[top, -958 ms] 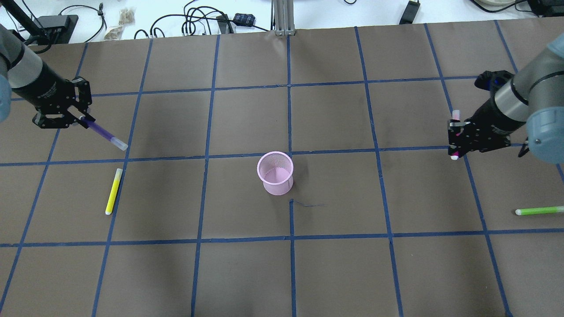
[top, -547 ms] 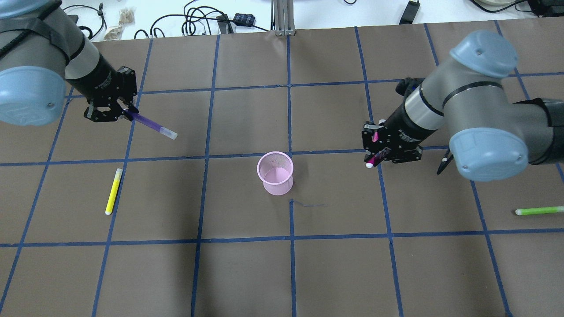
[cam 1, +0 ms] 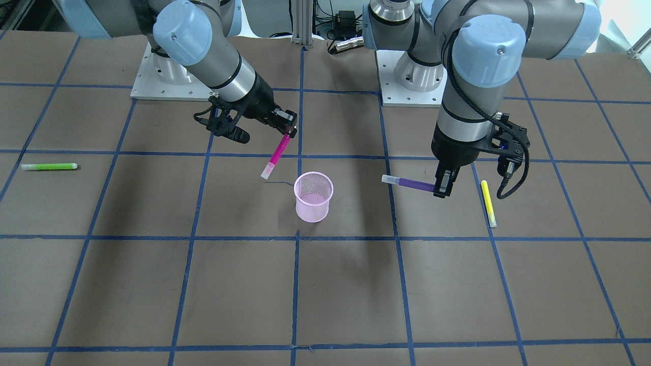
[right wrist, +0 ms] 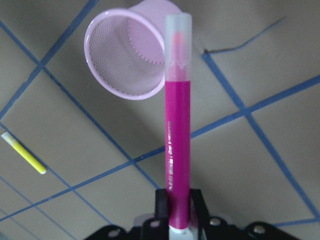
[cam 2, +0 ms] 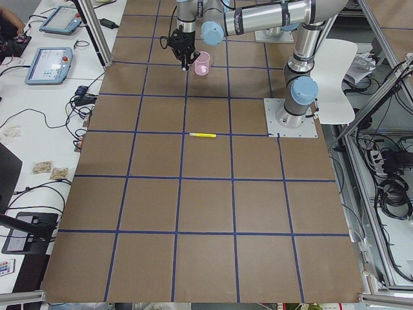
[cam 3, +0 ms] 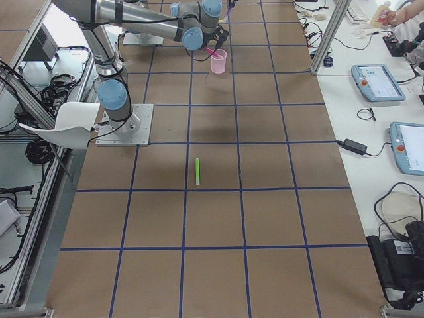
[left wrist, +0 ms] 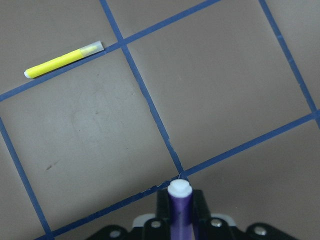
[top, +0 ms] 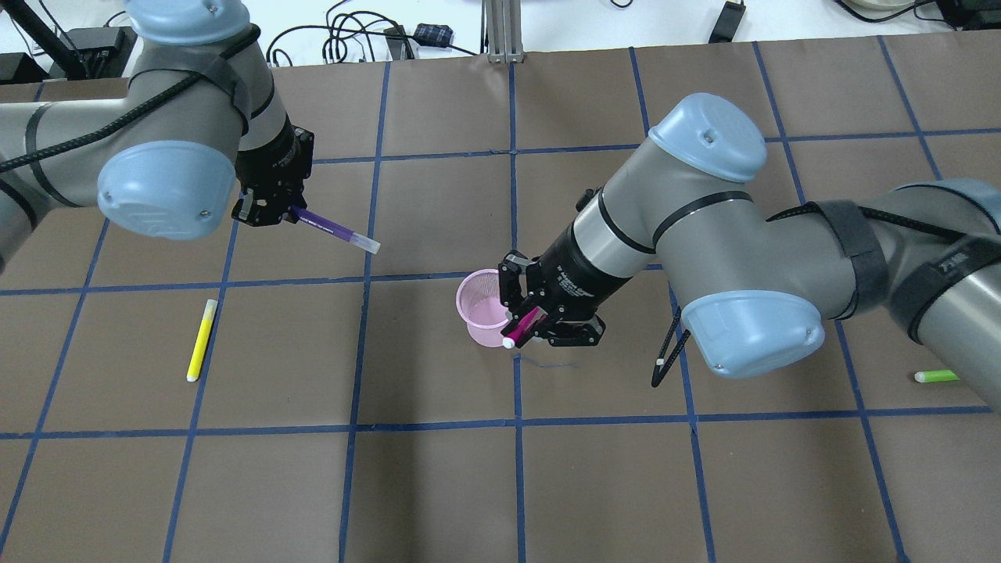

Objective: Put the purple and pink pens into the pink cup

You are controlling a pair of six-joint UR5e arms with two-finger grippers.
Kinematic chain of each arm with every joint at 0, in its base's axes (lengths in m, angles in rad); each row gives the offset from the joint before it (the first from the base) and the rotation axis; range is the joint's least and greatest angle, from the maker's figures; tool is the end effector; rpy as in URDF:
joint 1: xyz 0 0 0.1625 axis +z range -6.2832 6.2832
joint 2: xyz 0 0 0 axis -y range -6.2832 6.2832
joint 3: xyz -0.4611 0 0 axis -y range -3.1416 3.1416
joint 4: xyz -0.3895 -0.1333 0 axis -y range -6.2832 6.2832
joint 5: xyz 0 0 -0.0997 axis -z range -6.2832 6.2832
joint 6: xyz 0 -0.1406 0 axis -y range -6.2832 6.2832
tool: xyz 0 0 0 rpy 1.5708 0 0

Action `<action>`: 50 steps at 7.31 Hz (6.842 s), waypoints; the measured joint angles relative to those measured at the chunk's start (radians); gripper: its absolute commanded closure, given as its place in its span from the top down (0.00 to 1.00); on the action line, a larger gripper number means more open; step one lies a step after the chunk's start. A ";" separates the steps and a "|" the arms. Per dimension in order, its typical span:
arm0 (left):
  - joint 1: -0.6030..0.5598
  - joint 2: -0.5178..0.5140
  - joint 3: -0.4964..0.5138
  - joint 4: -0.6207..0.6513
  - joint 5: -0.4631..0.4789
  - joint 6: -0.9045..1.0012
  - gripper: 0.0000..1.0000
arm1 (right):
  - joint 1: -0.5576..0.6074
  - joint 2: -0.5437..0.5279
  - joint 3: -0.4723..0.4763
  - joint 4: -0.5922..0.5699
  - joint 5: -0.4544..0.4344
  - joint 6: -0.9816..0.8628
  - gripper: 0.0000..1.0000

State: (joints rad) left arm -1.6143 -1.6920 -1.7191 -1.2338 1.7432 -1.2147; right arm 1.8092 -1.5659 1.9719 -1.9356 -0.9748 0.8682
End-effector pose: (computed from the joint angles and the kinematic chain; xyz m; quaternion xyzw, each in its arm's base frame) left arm -0.1326 -0.5347 0.3850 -0.5528 0.8282 -0.0778 0.0498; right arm 0.3137 -0.3919 0.3494 0.3018 0.9069 0.1710 0.2394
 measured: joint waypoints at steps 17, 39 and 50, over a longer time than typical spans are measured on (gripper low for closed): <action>-0.005 0.000 0.000 0.001 0.062 -0.007 0.00 | -0.066 0.245 -0.106 -0.172 0.134 0.383 1.00; -0.368 -0.181 0.069 -0.103 0.191 -0.431 1.00 | -0.272 -0.005 -0.473 0.447 -0.671 -0.969 1.00; 0.081 0.067 0.173 -0.344 -0.141 1.147 1.00 | -0.271 -0.012 -0.455 0.371 -0.538 -0.852 1.00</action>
State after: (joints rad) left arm -1.5328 -1.6245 -1.5457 -1.5782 1.6020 -0.0676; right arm 1.5380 -1.5778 1.5171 -1.5642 -1.5125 0.0161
